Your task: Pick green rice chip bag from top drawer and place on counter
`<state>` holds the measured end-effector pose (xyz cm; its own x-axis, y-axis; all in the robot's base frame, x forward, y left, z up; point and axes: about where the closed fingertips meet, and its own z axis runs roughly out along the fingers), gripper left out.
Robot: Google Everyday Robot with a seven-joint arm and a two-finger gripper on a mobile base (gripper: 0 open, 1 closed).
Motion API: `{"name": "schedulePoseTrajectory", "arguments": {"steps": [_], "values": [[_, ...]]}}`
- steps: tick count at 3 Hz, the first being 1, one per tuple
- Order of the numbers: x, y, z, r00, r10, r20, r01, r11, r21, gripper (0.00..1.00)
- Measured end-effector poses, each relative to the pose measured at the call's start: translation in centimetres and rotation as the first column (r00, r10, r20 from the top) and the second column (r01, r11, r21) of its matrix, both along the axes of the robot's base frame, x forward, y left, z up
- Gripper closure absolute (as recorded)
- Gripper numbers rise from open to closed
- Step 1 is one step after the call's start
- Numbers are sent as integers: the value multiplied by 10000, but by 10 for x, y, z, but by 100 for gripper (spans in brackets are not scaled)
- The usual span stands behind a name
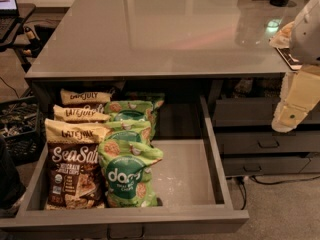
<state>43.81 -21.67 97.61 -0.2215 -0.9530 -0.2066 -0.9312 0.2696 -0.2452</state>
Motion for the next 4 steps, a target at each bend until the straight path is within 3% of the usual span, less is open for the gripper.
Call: {"name": "schedulePoseTrajectory", "arguments": {"steps": [1,2,3,4], "values": [[-1,3,0,10000,-45,-11,45,10000,50,0],[-7,21,-7,9996,177,-199,-175,9998,78,0],[-17,54,-22,9927,977,-702,-950,9947,400,0],[-18,57,-22,9922,1063,-650,-1036,9937,438,0]]}}
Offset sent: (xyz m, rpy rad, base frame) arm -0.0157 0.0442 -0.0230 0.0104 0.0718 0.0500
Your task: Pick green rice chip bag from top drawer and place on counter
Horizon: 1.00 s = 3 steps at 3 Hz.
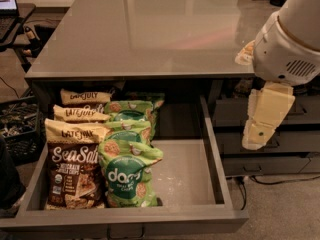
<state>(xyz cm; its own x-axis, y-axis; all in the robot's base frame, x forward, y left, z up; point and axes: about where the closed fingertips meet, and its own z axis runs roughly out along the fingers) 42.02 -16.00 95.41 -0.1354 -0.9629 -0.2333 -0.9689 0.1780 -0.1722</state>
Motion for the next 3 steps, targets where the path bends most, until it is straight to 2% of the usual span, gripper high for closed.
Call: {"name": "schedulePoseTrajectory", "arguments": {"steps": [1,2,3], "values": [[-9,36,-20,9990,425,-114,-420,9985,348,0],[-15,92,-52,9936,999,-522,-966,9934,620,0],[-24,131,-78,9777,1639,-1314,-1456,9796,1386,0]]}}
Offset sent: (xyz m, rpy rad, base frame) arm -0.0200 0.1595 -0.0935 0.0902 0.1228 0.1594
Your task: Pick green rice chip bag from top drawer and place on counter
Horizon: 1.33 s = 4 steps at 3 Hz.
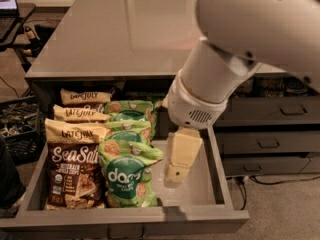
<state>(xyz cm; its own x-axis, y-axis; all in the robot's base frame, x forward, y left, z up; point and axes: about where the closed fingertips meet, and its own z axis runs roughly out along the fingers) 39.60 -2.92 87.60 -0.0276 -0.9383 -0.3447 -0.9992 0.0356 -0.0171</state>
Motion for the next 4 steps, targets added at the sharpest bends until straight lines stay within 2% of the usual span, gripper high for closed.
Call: {"name": "schedulePoseTrajectory", "arguments": {"steps": [1,2,3,4], "values": [[-2,4,-1,9999,38,-113,-37,9999,134,0],[-2,23,-13,9998,198,25,-198,9994,276,0],[15,50,-39,9996,-46,264,36,9993,381,0],[34,67,-63,9982,-571,177,559,9964,642,0]]}}
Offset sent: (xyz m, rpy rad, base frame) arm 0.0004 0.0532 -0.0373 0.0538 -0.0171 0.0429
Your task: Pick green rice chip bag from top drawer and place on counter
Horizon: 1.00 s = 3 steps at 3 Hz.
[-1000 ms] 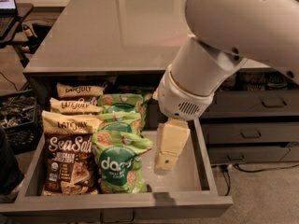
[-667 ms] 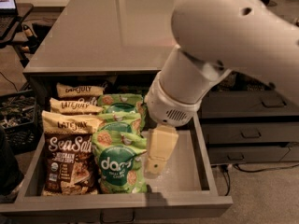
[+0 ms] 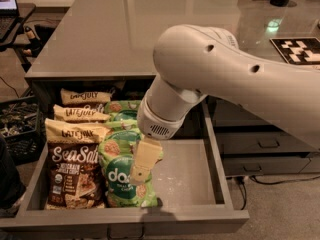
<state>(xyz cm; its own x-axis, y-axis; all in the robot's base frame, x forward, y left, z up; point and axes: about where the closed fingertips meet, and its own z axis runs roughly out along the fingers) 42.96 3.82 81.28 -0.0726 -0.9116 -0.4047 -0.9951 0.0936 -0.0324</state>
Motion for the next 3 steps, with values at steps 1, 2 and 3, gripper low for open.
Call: {"name": "schedulePoseTrajectory", "arguments": {"steps": [1,2,3], "values": [[0,0,0,10000,5,15,-5,10000,-5,0],[3,9,-20,9990,-427,-94,429,9988,247,0],[5,14,-44,9933,-1081,-398,1098,9930,436,0]]}}
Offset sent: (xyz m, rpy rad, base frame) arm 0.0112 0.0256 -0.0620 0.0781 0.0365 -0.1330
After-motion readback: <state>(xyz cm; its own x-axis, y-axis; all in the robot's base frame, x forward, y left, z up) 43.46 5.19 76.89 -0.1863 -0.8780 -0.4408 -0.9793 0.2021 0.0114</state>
